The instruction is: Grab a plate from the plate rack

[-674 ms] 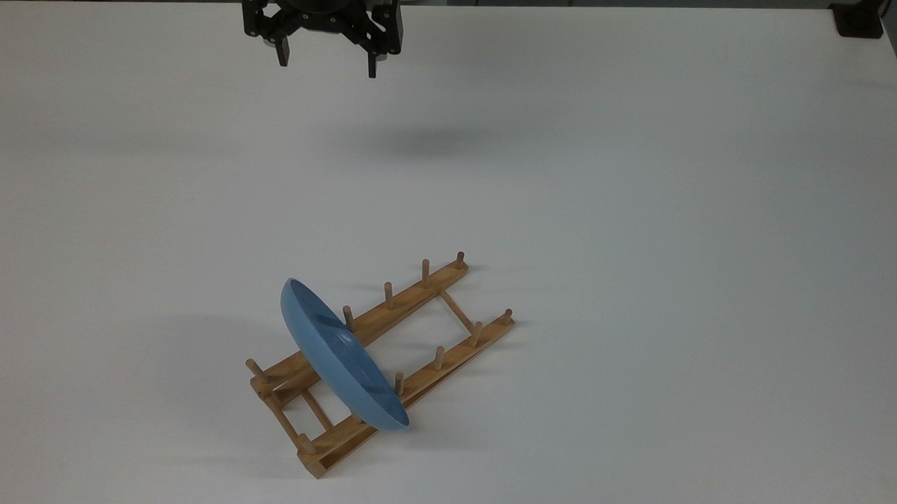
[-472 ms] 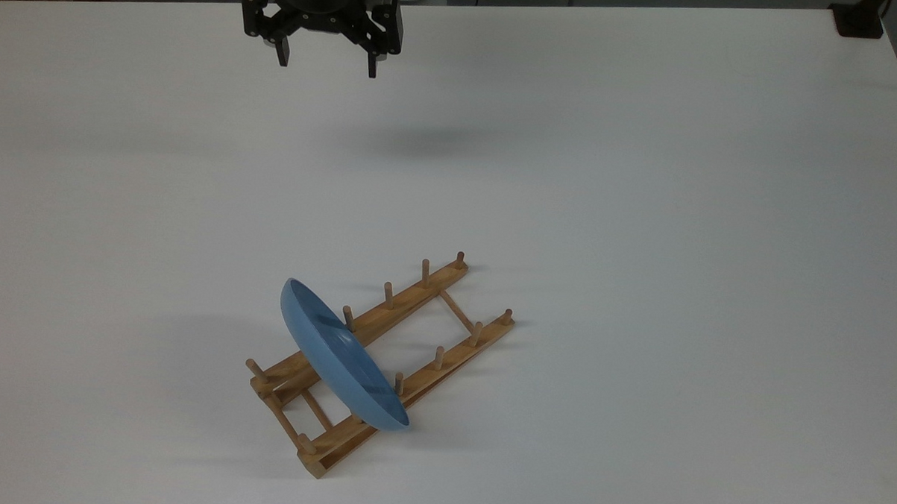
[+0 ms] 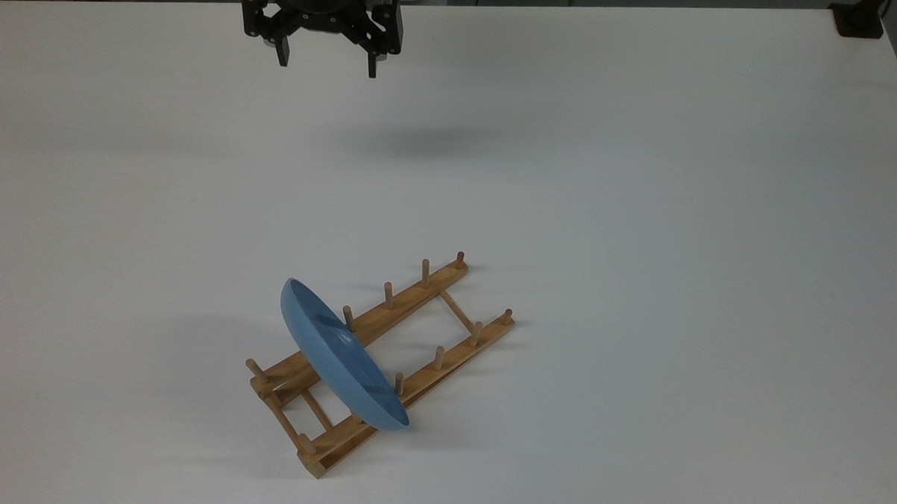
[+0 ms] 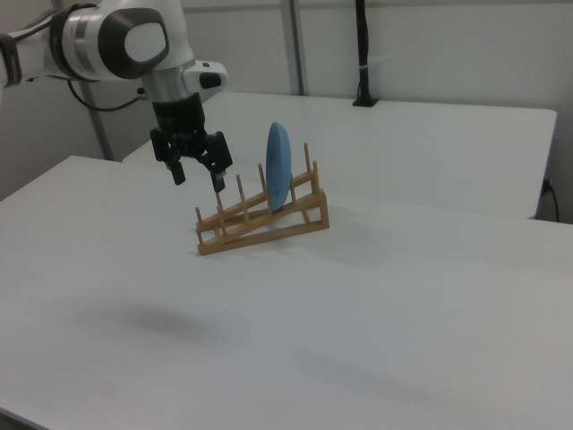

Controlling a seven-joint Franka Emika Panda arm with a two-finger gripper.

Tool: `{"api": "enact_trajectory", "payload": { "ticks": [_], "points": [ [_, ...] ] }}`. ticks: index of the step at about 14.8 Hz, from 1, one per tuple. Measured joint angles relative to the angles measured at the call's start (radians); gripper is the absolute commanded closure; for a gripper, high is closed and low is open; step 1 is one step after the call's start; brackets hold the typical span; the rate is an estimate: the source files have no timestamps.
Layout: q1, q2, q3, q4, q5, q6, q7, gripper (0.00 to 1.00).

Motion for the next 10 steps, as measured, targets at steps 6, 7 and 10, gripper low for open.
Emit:
{"api": "enact_trajectory", "payload": {
  "ticks": [6,7,10],
  "points": [
    [0.000,0.015,0.000,0.007,0.000,0.147,0.000,0.00],
    [0.000,0.021,0.000,0.009,0.000,0.191,0.000,0.00],
    [0.002,0.036,0.001,0.012,0.000,0.318,0.000,0.00]
  ]
}}
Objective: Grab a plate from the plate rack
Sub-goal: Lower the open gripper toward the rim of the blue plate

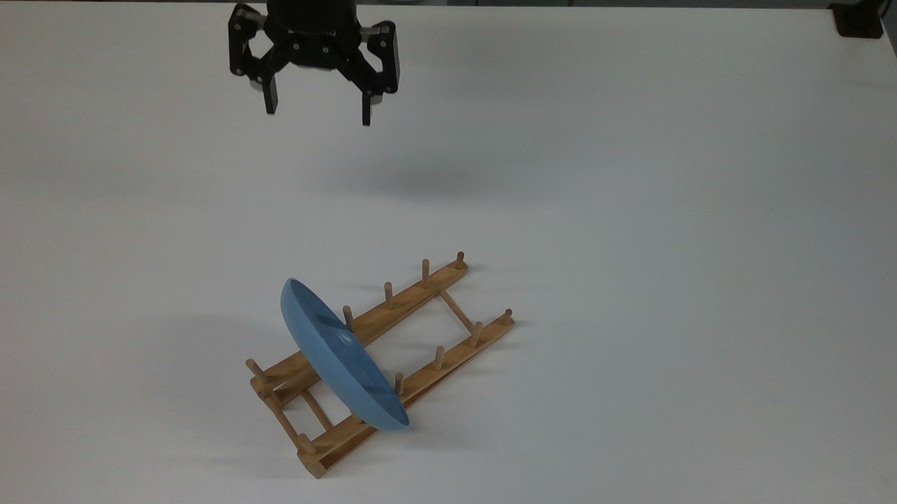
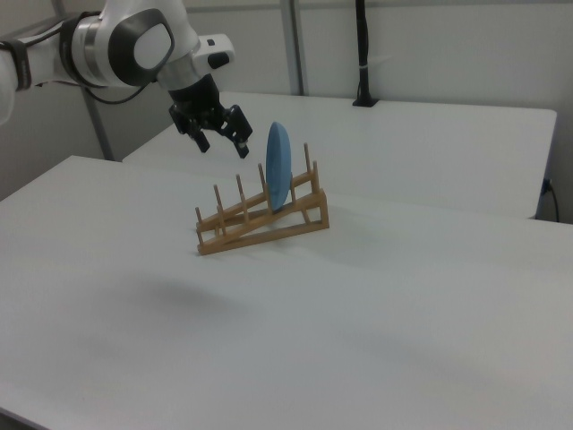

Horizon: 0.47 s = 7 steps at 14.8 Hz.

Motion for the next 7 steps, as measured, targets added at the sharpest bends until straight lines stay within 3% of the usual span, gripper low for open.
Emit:
{"api": "enact_trajectory", "payload": {
  "ticks": [3,7],
  "points": [
    [0.002,0.028,0.004,0.006,-0.031,0.136,0.000,0.02],
    [0.002,0.115,0.006,0.033,-0.164,0.305,0.007,0.03]
  ]
}}
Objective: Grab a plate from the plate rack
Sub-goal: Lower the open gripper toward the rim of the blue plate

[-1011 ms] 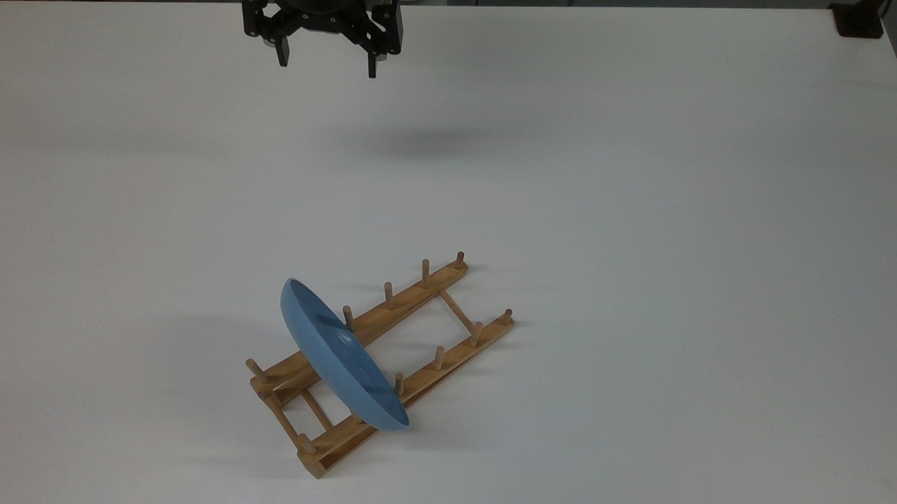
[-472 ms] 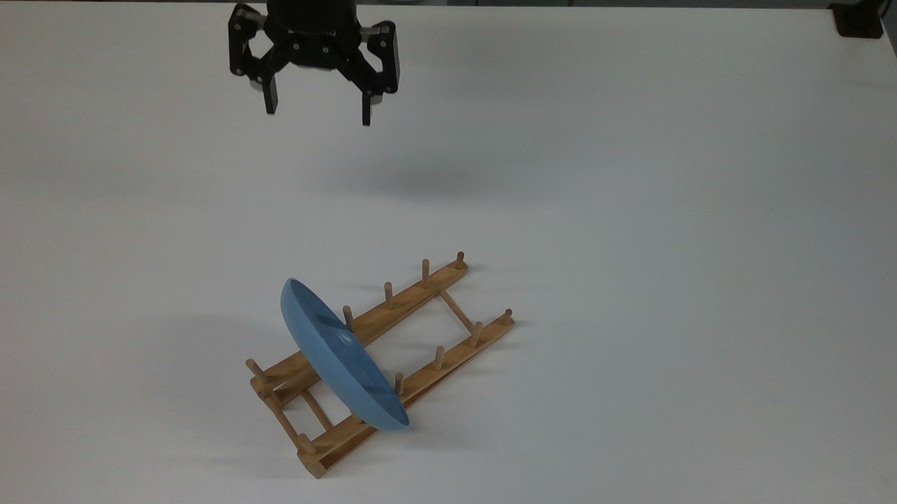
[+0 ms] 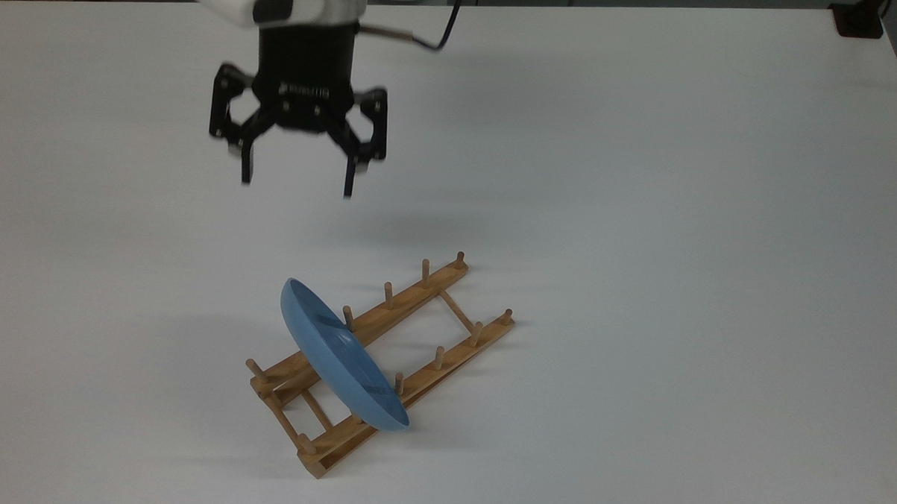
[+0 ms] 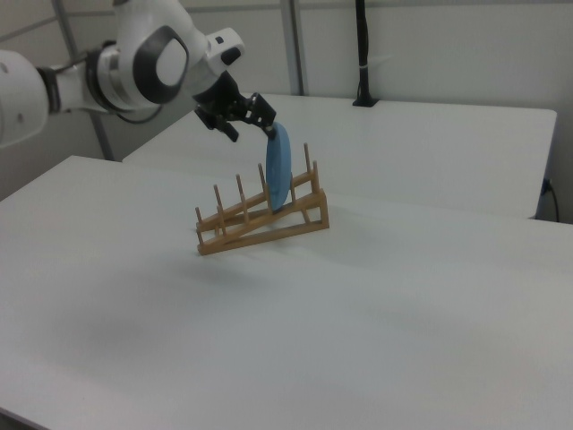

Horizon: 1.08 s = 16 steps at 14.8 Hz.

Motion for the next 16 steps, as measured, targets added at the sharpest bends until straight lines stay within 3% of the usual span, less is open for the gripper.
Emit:
{"api": "enact_trajectory", "payload": {
  "ticks": [2,4,6,9,11,16],
  "points": [
    [0.000,0.049,0.000,0.009,-0.078,0.072,0.030,0.09],
    [0.000,0.094,0.000,0.017,-0.144,0.121,0.075,0.28],
    [0.000,0.136,0.000,0.032,-0.203,0.157,0.117,0.58],
    [0.000,0.168,0.001,0.055,-0.253,0.169,0.141,0.60],
    [0.000,0.169,0.001,0.068,-0.254,0.169,0.142,0.69],
    [0.000,0.169,0.001,0.079,-0.257,0.169,0.142,0.69]
  ]
}}
